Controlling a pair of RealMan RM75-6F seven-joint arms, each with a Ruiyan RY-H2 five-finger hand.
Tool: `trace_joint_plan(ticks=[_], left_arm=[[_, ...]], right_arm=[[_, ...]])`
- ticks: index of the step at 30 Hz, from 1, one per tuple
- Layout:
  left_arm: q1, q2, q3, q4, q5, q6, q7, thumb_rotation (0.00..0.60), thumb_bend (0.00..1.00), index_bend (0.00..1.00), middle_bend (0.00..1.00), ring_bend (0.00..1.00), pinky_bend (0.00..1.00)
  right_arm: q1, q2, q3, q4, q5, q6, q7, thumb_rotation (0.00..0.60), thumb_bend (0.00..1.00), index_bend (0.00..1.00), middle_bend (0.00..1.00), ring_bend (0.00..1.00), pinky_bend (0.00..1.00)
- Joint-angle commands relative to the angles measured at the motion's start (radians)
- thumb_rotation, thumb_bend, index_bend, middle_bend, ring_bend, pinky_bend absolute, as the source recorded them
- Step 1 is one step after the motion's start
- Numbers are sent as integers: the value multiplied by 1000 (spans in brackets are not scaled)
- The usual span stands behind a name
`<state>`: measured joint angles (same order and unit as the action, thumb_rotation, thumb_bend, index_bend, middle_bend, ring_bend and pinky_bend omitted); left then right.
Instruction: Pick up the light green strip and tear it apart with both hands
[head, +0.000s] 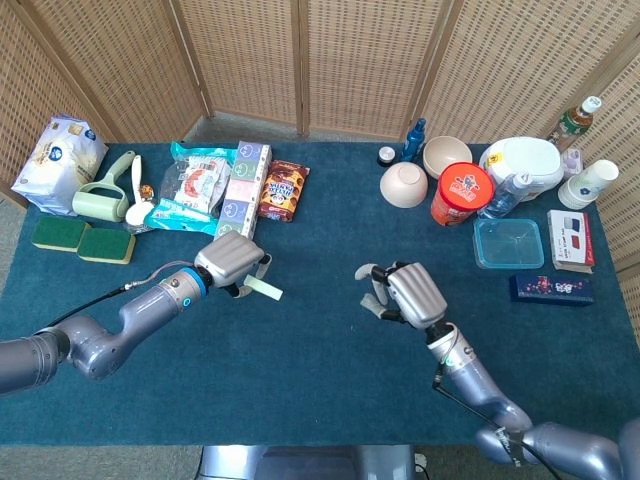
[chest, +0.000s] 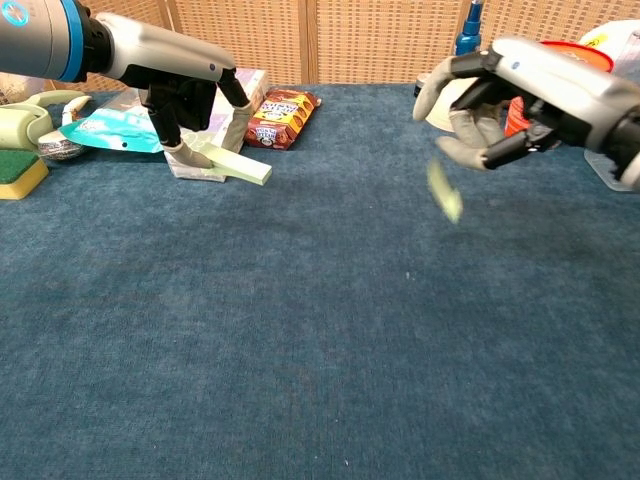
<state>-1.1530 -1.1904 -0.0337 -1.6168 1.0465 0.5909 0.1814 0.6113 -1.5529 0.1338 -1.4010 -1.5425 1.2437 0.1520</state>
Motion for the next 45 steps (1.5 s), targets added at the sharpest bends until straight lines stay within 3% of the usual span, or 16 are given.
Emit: trace_joint_plan(ticks=[1, 3, 6, 15, 20, 29, 34, 42, 45], left_arm=[[4, -2, -2, -2, 1, 5, 4, 600, 454, 702, 1000, 1000, 1000], [7, -4, -3, -3, 3, 8, 9, 600, 453, 699, 1000, 1000, 1000], [11, -8, -5, -2, 5, 16, 16, 600, 446, 682, 1000, 1000, 1000], [16, -39, -2, 8, 12, 33, 61, 600, 428, 615, 1000, 1000, 1000], [14, -58, 5, 14, -3, 62, 125, 600, 378, 520, 989, 985, 1000], [16, -69, 17, 0, -83, 90, 204, 600, 276, 278, 699, 710, 999], [33, -50, 15, -21, -99, 124, 210, 600, 253, 202, 531, 528, 893], [99, 14, 5, -79, -69, 210, 170, 600, 253, 194, 494, 504, 794], [166, 58, 12, -130, -33, 303, 143, 600, 253, 189, 490, 495, 767]], right_arm=[[-8, 26, -7, -9, 21, -24, 0, 600, 452, 126, 550, 526, 373], [-13, 36, -7, -11, 30, -29, -1, 600, 452, 30, 455, 410, 285], [-20, 39, -5, -8, 34, -22, 10, 600, 452, 0, 384, 332, 247], [-36, 42, 1, 4, 35, -1, 28, 600, 452, 0, 356, 298, 243], [-39, 40, 3, 7, 38, -1, 36, 600, 451, 0, 378, 306, 245], [-42, 37, 10, 6, 39, 4, 41, 600, 452, 0, 386, 315, 250], [-42, 42, 16, 1, 43, 0, 41, 600, 452, 0, 376, 314, 250], [-39, 66, 22, -17, 45, -8, 22, 600, 452, 0, 347, 283, 246], [-40, 90, 26, -42, 66, -26, -11, 600, 452, 2, 337, 267, 246]])
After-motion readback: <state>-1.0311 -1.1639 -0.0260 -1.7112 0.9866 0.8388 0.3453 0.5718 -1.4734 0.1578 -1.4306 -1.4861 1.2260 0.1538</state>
